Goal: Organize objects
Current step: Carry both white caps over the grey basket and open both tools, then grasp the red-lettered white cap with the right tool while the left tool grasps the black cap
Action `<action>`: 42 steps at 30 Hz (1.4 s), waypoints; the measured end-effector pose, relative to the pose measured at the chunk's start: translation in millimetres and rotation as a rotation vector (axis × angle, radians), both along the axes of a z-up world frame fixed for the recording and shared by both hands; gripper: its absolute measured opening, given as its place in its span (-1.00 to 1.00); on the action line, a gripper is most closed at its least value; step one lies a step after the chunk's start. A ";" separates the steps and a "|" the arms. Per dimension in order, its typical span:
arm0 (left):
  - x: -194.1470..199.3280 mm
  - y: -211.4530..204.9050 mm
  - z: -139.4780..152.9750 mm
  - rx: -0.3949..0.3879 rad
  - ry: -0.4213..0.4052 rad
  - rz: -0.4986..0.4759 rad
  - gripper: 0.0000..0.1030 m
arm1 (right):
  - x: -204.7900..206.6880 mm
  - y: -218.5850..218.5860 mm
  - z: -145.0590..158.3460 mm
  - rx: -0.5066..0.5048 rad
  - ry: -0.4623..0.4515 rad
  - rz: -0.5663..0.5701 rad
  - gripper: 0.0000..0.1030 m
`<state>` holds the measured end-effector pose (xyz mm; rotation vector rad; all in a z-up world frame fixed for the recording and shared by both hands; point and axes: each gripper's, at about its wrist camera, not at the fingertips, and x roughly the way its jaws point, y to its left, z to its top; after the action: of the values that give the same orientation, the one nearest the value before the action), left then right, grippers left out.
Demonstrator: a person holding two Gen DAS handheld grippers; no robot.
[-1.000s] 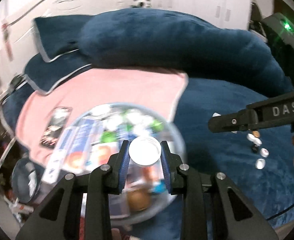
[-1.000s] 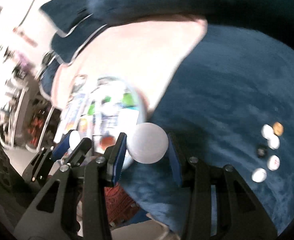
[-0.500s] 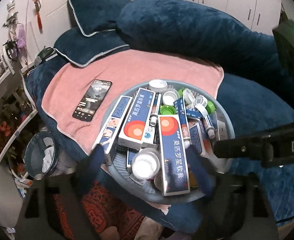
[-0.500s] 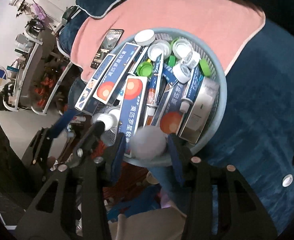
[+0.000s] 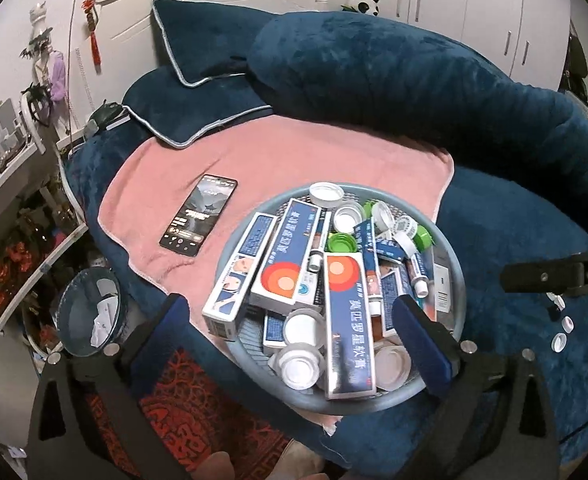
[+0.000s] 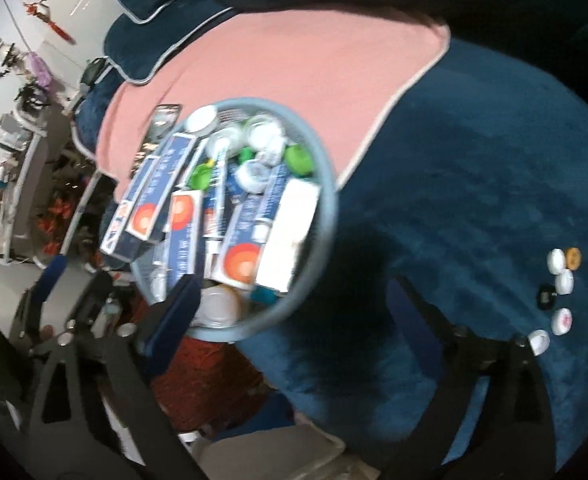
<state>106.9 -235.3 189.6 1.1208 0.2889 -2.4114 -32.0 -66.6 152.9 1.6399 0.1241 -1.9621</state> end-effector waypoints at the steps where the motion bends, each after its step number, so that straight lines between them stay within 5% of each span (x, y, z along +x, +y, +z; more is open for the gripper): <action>1: -2.4 3.1 0.3 -0.002 -0.002 -0.005 0.98 | -0.8 3.6 0.9 0.000 0.004 -0.006 0.88; 26: -102.0 145.0 -21.9 0.028 -0.062 -0.321 0.98 | -36.7 214.2 -8.5 0.040 0.009 -0.355 0.94; 36: -157.6 224.1 -42.6 0.009 -0.100 -0.550 0.98 | -60.8 309.8 -46.5 0.073 -0.055 -0.581 0.95; 42: -170.9 261.0 -63.7 0.001 -0.150 -0.655 0.98 | -76.0 299.1 -86.1 0.121 -0.127 -0.518 0.78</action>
<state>-64.0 25.8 125.9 1.5757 -0.1582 -2.8425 -108.0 232.5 66.8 2.0220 -0.2630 -2.2451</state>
